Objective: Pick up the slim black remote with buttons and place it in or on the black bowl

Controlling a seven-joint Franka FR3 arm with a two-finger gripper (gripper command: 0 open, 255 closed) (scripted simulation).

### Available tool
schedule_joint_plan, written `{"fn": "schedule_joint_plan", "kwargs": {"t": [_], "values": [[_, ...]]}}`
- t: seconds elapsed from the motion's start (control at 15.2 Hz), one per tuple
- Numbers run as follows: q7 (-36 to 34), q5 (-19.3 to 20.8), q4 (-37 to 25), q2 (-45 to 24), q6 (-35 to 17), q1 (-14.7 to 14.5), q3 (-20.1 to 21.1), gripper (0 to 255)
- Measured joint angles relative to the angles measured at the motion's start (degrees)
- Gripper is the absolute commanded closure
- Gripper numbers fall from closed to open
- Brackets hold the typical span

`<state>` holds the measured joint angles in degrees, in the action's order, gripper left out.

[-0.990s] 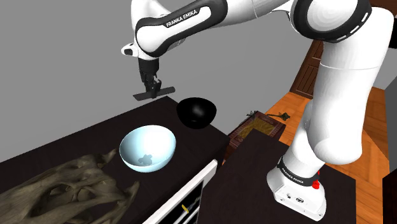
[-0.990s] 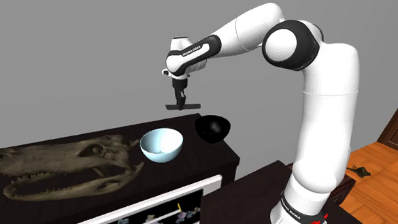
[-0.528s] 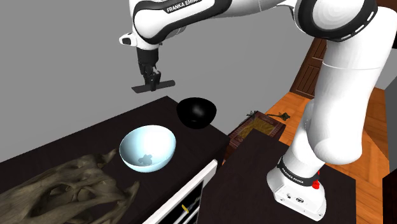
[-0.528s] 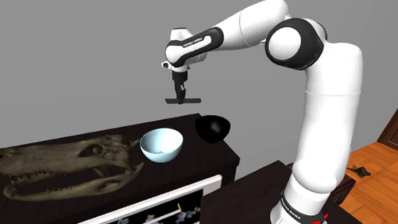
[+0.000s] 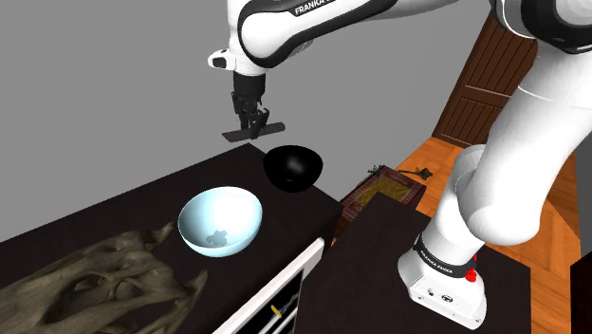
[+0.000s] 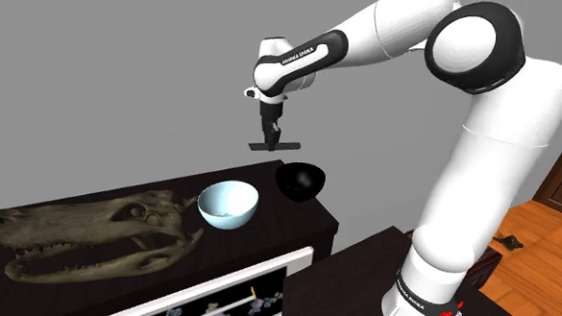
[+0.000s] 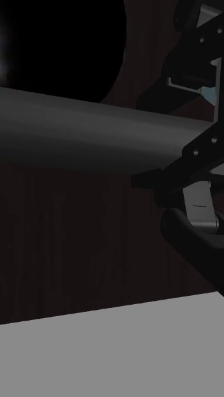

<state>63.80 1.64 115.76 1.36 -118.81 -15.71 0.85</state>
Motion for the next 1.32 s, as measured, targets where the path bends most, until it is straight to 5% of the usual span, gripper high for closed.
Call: {"fn": "schedule_joint_plan", "kwargs": {"t": [0.59, 1.32], "values": [[1.77, -0.01, 21.41, 18.78, -2.71, 0.78, -1.06, 255], [1.69, 0.19, 27.82, 16.79, -11.10, 0.89, -1.18, 255]]}}
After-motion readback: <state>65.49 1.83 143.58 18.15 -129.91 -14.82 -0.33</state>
